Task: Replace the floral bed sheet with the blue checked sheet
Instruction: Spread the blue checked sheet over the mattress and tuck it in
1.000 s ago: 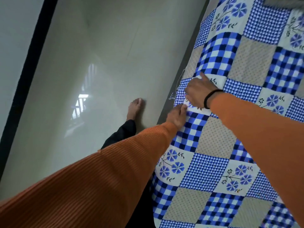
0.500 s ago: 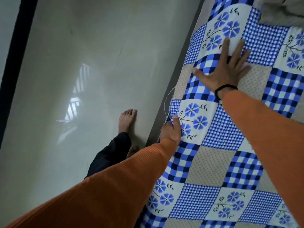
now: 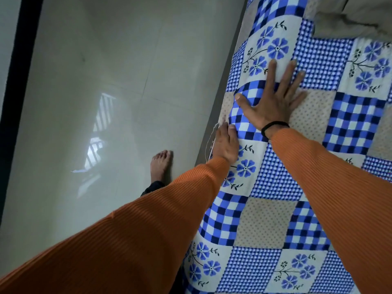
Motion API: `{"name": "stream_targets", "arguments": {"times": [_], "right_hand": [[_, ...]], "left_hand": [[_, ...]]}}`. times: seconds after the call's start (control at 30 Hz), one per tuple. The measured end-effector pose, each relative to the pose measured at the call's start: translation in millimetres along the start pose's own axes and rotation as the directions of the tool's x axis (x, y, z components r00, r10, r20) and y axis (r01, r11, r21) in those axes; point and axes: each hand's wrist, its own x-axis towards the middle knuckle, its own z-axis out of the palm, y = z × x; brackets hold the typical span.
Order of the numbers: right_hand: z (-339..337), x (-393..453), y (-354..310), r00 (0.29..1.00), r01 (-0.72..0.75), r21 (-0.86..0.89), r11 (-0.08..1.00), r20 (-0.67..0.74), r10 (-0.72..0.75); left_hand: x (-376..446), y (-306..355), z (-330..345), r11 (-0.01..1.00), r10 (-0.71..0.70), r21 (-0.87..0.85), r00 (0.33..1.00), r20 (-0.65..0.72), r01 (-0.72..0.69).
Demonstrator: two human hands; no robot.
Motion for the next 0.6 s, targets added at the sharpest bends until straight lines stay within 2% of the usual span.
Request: {"name": "stream_targets", "arguments": {"times": [0.2, 0.3, 0.37, 0.47, 0.6], "right_hand": [[-3.6, -3.1, 6.8, 0.993, 0.039, 0.127, 0.991, -0.112, -0.024], [-8.3, -6.1, 22.4, 0.982, -0.041, 0.256, 0.966, -0.168, 0.086], [-9.8, -9.7, 30.2, 0.980, -0.094, 0.314, 0.945, -0.137, 0.143], [-11.7, -16.1, 40.0, 0.994, -0.079, 0.281, 0.956, -0.048, 0.096], [-15.6, -10.1, 37.5, 0.994, -0.102, 0.278, 0.955, -0.001, 0.107]], "left_hand": [[5.1, -2.2, 12.8, 0.997, -0.037, -0.070, 0.999, -0.005, 0.036], [12.6, 5.9, 12.6, 0.990, -0.127, -0.053, 0.992, 0.011, 0.127], [14.8, 9.4, 15.4, 0.992, -0.127, -0.026, 0.991, -0.037, 0.127], [19.7, 17.9, 13.8, 0.986, -0.167, -0.038, 0.982, -0.084, 0.164], [38.8, 34.2, 6.3, 0.953, -0.299, -0.046, 0.953, 0.048, 0.301]]}}
